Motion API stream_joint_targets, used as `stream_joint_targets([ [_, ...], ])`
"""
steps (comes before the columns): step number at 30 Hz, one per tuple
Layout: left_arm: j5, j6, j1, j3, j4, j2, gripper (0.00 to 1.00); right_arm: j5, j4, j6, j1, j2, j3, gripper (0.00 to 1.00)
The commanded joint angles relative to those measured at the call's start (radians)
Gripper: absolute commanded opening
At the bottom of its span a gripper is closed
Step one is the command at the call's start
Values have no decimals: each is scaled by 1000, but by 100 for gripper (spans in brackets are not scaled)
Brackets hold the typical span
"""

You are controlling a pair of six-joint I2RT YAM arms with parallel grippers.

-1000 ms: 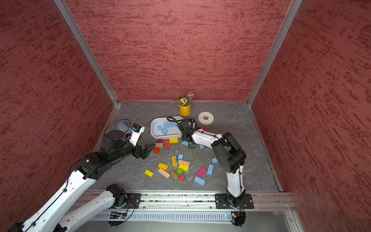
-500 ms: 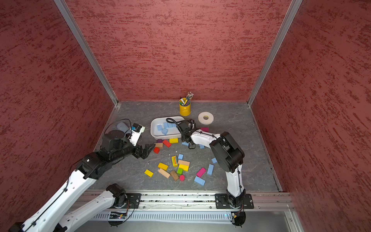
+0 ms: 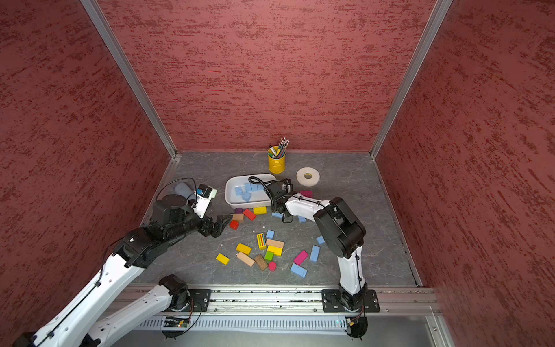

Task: Pick out the blue building blocks
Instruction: Pick up the building block from the center of the board.

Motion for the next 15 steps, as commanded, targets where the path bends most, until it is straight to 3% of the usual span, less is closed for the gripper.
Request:
stream_joint_targets([
  [1, 0, 7, 4, -12, 16, -5, 100, 54, -26, 9, 7, -75, 9, 23],
  [8, 4, 7, 4, -12, 17, -11, 100, 45, -26, -32, 7, -150, 43, 23],
  [15, 4, 8, 4, -15, 19, -11, 100, 17, -32, -91, 7, -121, 164, 23],
])
